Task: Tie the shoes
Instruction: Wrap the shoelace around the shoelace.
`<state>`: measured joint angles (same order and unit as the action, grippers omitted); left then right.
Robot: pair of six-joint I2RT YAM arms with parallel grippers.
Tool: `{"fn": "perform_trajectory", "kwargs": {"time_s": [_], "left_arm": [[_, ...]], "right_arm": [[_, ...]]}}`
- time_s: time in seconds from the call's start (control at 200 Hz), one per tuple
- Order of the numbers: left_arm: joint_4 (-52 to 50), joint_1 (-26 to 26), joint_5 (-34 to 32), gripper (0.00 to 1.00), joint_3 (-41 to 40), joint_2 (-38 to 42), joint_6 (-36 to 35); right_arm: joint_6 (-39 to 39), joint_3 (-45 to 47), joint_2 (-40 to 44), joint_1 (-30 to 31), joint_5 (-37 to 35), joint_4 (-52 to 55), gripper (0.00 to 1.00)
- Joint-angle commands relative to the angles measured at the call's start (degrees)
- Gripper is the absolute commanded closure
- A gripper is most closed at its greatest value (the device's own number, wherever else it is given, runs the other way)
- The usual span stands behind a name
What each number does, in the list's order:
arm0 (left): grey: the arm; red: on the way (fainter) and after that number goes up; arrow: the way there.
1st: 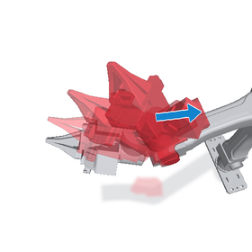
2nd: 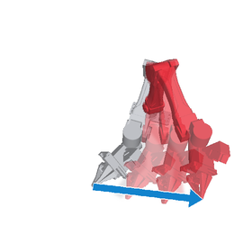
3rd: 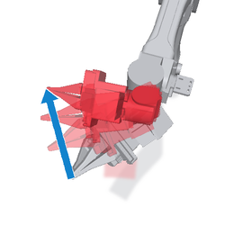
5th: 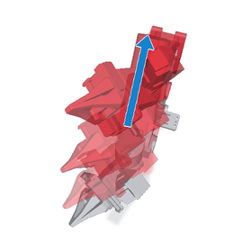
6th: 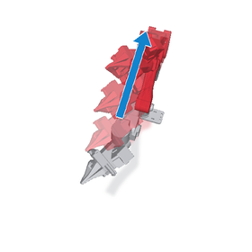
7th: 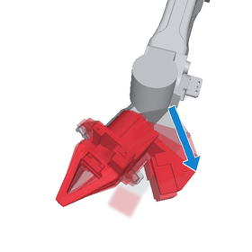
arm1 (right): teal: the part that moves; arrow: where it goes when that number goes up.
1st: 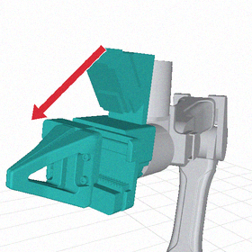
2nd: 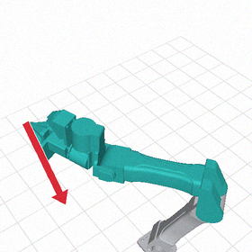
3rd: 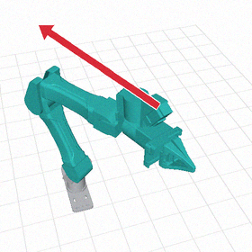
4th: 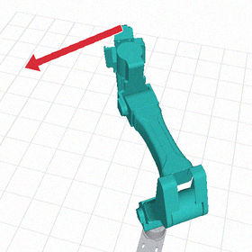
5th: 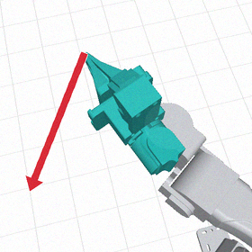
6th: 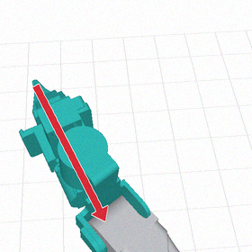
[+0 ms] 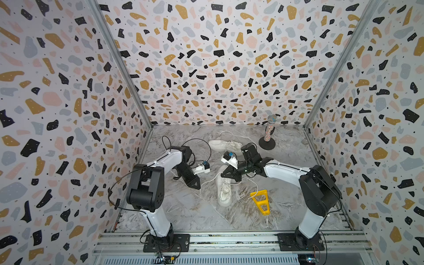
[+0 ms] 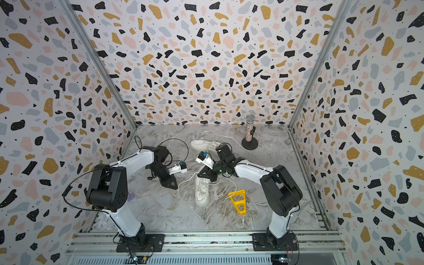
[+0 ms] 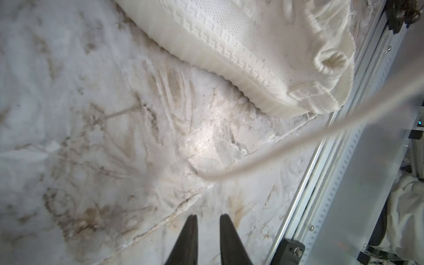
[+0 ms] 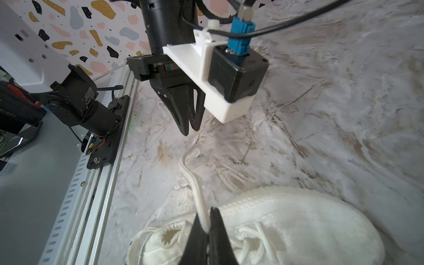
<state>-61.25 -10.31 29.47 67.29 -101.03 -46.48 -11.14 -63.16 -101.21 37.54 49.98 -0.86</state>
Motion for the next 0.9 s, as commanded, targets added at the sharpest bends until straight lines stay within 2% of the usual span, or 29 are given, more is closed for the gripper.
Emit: {"fn": "perform_trajectory", "kwargs": {"time_s": [0.0, 0.11, 0.195, 0.3, 0.365, 0.491, 0.631, 0.896], "left_arm": [[0.0, 0.0, 3.0, 0.65, 0.3, 2.4, 1.2], [2.4, -0.6, 6.7, 0.53, 0.0, 5.4, 4.0], [5.9, -2.3, 8.8, 0.49, -0.5, 7.5, 7.3], [14.9, -4.1, 10.9, 0.45, -3.0, 10.5, 16.4], [19.3, -5.5, 11.9, 0.37, -4.7, 11.5, 20.9], [25.5, -7.7, 10.8, 0.31, -7.5, 12.6, 26.8], [29.5, -8.9, 9.2, 0.2, -8.7, 12.2, 30.0], [37.5, -13.0, 3.4, 0.19, -11.3, 11.6, 35.1]], "right_arm": [[2.6, 0.6, 0.4, -0.2, 1.9, -2.7, 0.95], [4.9, 1.0, -0.4, -0.3, 2.1, -3.9, 0.95], [8.5, 1.3, -1.0, -0.4, 1.9, -6.0, 0.95], [14.4, 2.1, -1.4, -0.6, 1.3, -9.5, 0.94], [17.5, 2.6, -1.8, -0.7, 0.9, -10.9, 0.94], [22.7, 3.6, -2.2, -0.9, 0.8, -14.3, 0.94], [26.4, 3.7, -3.5, -1.1, 1.6, -16.6, 0.93], [33.3, 3.7, -6.1, -2.0, 3.8, -21.6, 0.93]]}}
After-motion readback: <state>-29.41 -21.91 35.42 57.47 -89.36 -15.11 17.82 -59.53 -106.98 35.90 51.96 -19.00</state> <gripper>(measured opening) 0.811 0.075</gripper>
